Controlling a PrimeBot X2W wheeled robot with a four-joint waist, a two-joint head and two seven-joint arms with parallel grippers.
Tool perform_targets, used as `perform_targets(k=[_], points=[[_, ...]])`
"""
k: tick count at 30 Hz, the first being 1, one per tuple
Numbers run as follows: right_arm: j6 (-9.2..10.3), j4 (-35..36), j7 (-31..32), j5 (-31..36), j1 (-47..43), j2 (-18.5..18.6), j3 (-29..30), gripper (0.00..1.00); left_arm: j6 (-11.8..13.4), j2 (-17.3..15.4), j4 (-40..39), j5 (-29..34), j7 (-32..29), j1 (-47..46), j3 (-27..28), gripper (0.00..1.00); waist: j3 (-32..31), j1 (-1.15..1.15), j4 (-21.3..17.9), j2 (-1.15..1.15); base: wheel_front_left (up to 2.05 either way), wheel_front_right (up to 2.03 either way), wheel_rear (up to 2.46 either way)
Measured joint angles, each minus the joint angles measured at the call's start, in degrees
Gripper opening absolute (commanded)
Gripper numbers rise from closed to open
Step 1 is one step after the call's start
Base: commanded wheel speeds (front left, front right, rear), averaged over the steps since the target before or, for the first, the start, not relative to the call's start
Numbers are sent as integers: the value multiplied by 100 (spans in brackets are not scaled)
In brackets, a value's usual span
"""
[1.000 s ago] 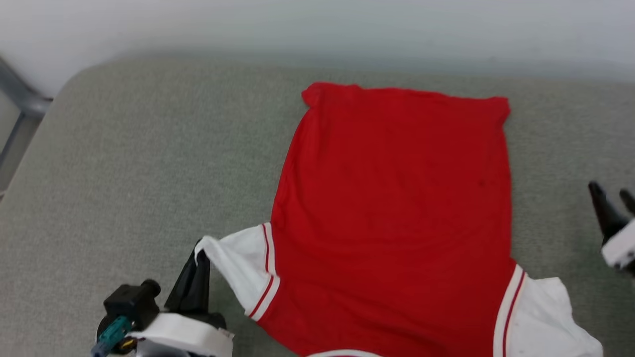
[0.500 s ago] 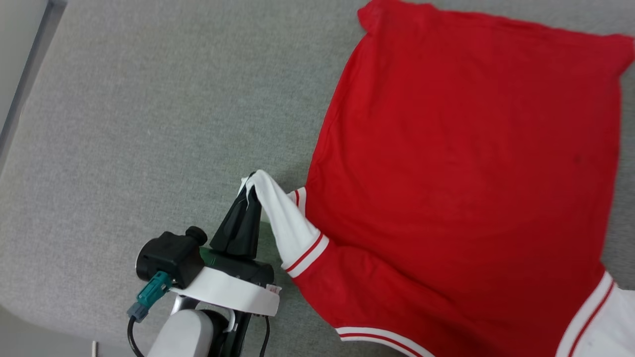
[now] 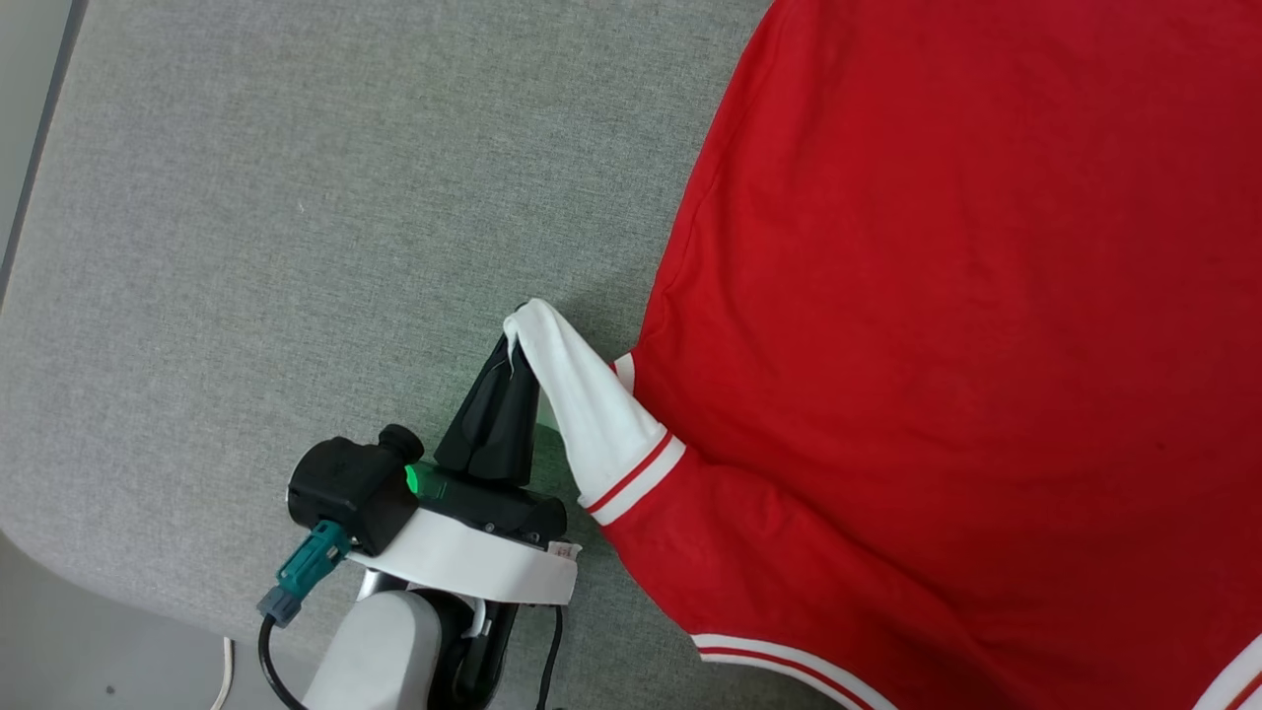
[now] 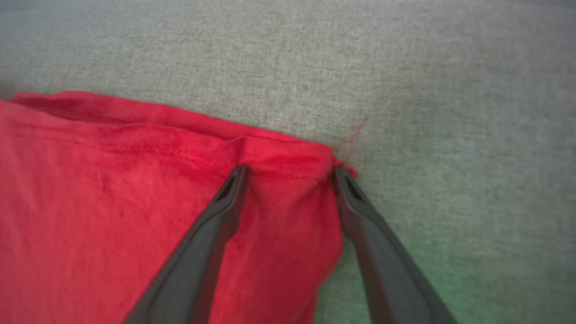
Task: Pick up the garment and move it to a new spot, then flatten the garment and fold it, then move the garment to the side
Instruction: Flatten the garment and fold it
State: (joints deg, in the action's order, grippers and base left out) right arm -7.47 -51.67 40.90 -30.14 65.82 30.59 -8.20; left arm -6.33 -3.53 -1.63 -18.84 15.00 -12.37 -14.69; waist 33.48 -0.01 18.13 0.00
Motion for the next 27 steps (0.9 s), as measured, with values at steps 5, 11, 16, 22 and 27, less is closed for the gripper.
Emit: perform_targets(k=[5, 11, 16, 22, 27], points=[[-1, -19, 108, -47, -2, -10, -24, 0, -24, 33, 37, 51, 0, 2, 44, 0, -31, 0, -17, 0, 0, 0, 0], [-5, 51, 7, 23, -188, 26, -223, 0, -31, 51, 322, 69, 7, 65, 167, 0, -298, 2, -100, 0, 0, 0, 0], [-8, 293, -190, -74, -731, 92, -355, 0, -31, 22, 668, 100, 7, 240, 398, 0, -691, 2, -277, 0, 0, 0, 0], [-7, 840, -677, -365, -1834, 197, -410, 0, -27, -159, 1098, -13, 7, 522, 686, 0, -1195, 1, -656, 0, 0, 0, 0], [-7, 1369, -1059, -550, -3048, 229, -274, 0, 42, -322, 1366, -127, -60, 790, 880, 0, -1653, 1, -1027, 0, 0, 0, 0]])
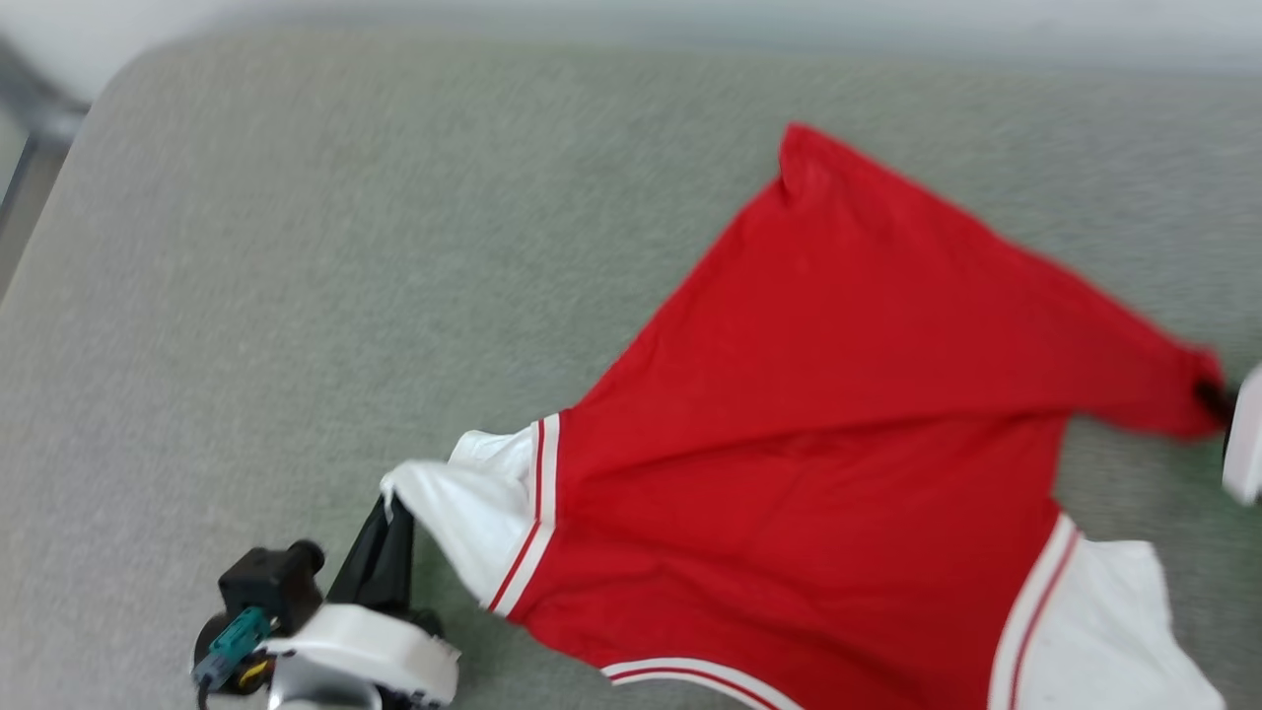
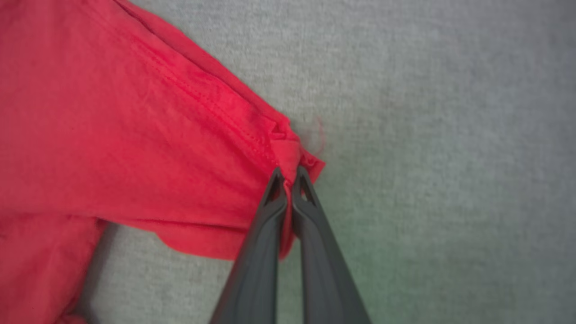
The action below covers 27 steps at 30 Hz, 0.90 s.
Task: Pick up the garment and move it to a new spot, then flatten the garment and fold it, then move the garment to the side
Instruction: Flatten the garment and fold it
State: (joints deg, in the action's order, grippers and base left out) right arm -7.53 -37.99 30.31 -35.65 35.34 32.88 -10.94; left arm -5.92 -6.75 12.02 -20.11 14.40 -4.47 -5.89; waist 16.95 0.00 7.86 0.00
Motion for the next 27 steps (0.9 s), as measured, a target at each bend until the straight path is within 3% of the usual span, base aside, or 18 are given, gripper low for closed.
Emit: perform_targets(k=[4, 8, 19, 20, 22, 23, 27], points=[[0, 472, -242, 1, -1079, -67, 246, 0, 66, -163, 165, -78, -142, 260, 137, 0, -368, -1, -308, 0, 0, 0, 0], [-1, 949, -393, 85, -2185, -370, 620, 0, 108, -237, 260, -168, -218, 505, 233, 0, -720, -1, -589, 0, 0, 0, 0], [-1, 1963, -203, 477, -4552, -1807, 1761, 0, 198, -375, 347, -292, -447, 951, 312, 0, -1396, -2, -1067, 0, 0, 0, 0], [-1, 2042, -214, 523, -4667, -1936, 1846, 5, 200, -382, 345, -303, -466, 964, 311, 0, -1421, -2, -1077, 0, 0, 0, 0], [-1, 2157, -280, 599, -4804, -2152, 1974, 43, 215, -387, 338, -328, -488, 987, 303, 0, -1451, -1, -1084, 0, 0, 0, 0], [0, 2381, -624, 692, -4883, -2364, 2112, 100, 241, -377, 302, -334, -516, 998, 275, 0, -1477, -1, -1080, 0, 0, 0, 0], [2, 2675, -1496, 829, -4771, -2408, 2276, 100, 246, -355, 208, -335, -525, 1001, 222, 0, -1491, -1, -1059, 0, 0, 0, 0]])
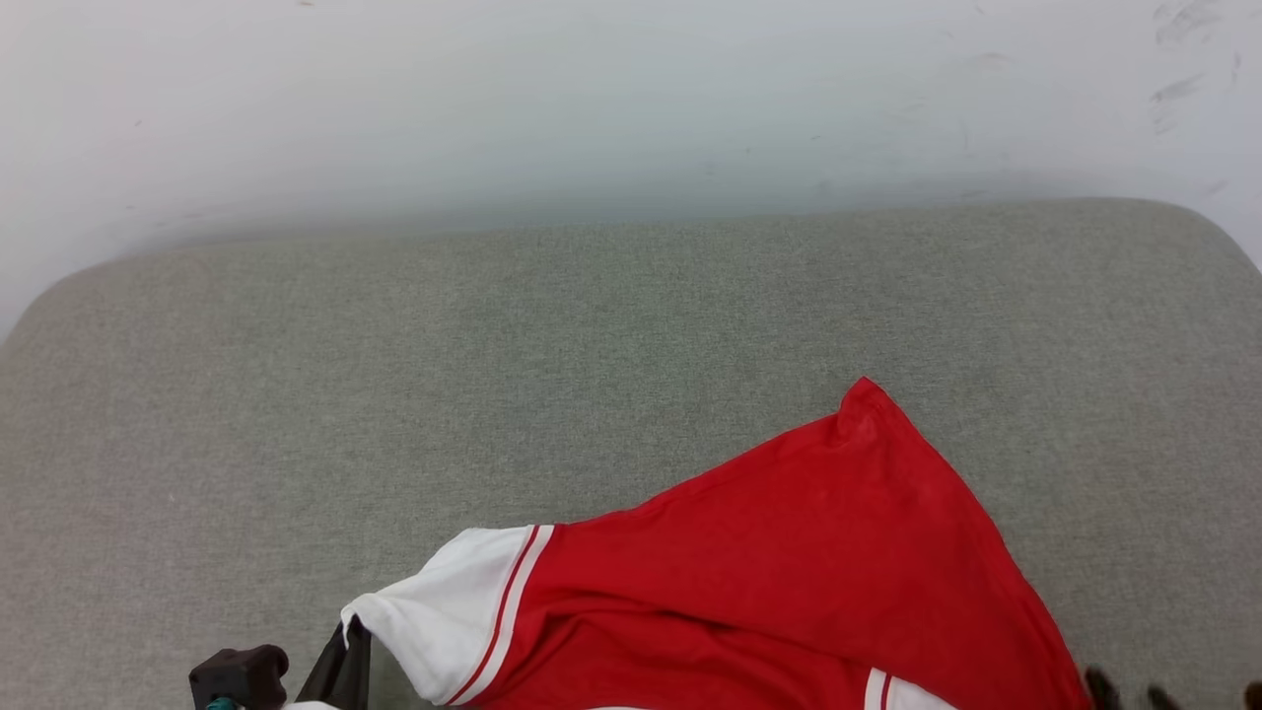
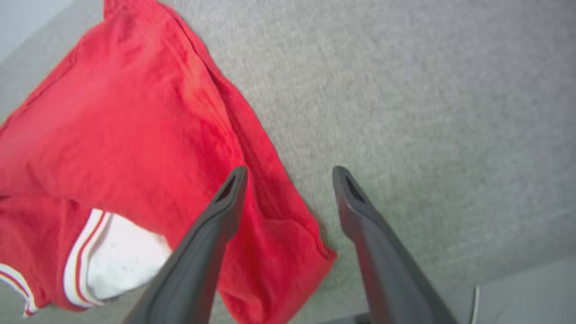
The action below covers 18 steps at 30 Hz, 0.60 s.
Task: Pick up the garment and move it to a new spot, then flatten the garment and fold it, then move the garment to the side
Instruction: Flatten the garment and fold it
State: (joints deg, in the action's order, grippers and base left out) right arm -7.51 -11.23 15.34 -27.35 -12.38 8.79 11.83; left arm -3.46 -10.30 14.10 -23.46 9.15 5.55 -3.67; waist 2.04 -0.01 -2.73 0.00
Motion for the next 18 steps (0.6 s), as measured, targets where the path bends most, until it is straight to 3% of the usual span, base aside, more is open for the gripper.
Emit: perform_targets(k=[5, 10, 13, 18], points=[[0, 126, -1001, 30, 521, 102, -13, 100, 59, 32, -158, 19, -42, -64, -87, 0, 84, 1, 75, 0, 0, 0, 0], [0, -203, -1154, -48, 1245, 374, -347, 100, 73, 77, -285, 57, -40, -277, -170, 0, 248, 1, 196, 0, 0, 0, 0], [0, -471, -734, -412, 1814, 605, -654, 100, 78, 126, -338, 59, -30, -450, -225, 0, 377, 1, 280, 0, 0, 0, 0], [0, -872, 701, -876, 2827, 1241, -1217, 100, 75, 189, -324, 75, 31, -721, -327, 0, 622, 2, 430, 0, 0, 0, 0]])
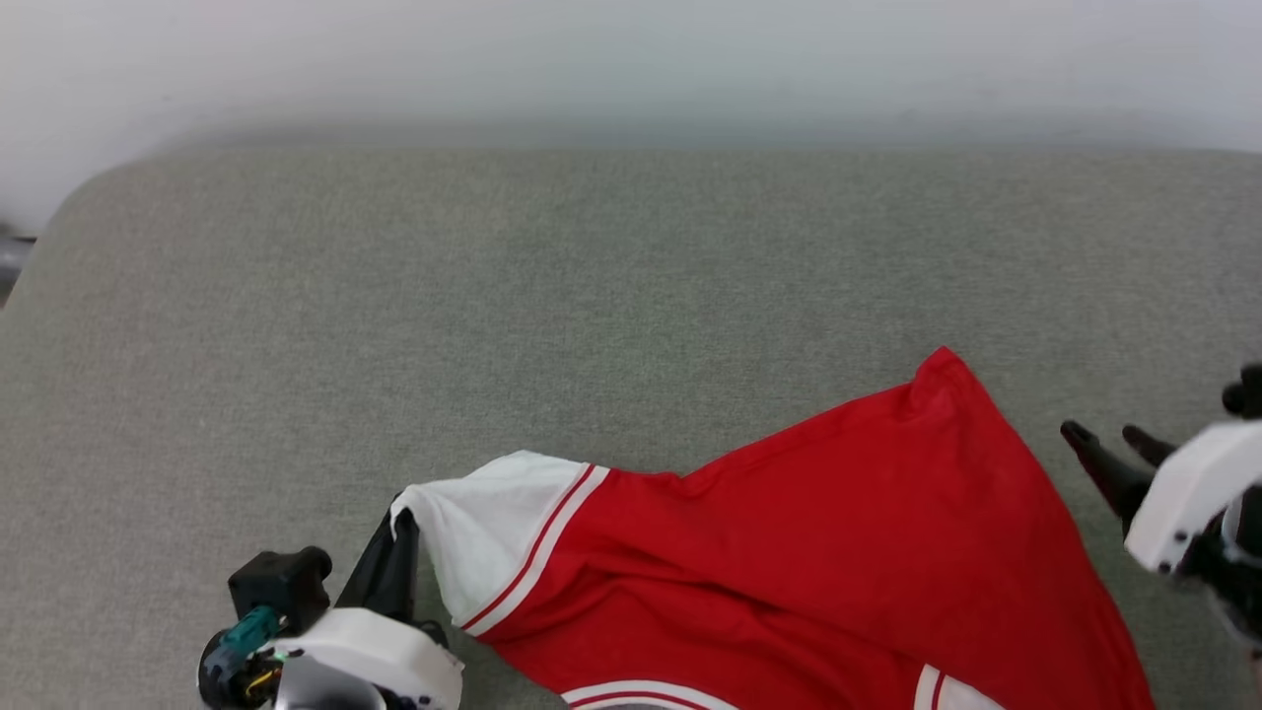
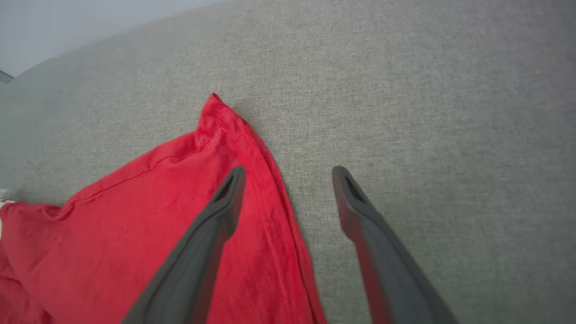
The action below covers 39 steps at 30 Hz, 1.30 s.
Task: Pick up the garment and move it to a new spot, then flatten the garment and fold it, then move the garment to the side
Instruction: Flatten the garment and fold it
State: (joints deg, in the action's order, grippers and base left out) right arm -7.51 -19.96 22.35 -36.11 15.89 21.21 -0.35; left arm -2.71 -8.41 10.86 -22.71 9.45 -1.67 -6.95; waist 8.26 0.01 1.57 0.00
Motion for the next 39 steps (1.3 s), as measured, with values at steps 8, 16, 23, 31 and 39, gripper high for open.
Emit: perform_targets(k=[8, 16, 23, 31, 39], points=[[1, -249, 1306, -94, 1328, 534, -771, 100, -92, 144, 148, 81, 158, -592, -254, 0, 455, 0, 303, 0, 0, 0, 0], [1, -842, 1405, -263, 2025, 682, -1432, 100, -160, 259, 246, 104, 341, -1021, -444, 0, 957, 0, 596, 0, 0, 0, 0], [2, -1307, 1672, -609, 2211, 808, -2057, 85, -185, 308, 376, 96, 438, -1133, -501, 0, 1223, -1, 706, 0, 0, 0, 0], [9, -1419, 1623, -1035, 2338, 880, -2446, 0, -193, 283, 537, 59, 492, -1154, -431, 0, 1130, 0, 646, 0, 0, 0, 0], [0, -1404, 699, -1072, 2439, 949, -2380, 0, -192, -32, 594, -4, 475, -1245, -200, 0, 635, 0, 421, 0, 0, 0, 0]])
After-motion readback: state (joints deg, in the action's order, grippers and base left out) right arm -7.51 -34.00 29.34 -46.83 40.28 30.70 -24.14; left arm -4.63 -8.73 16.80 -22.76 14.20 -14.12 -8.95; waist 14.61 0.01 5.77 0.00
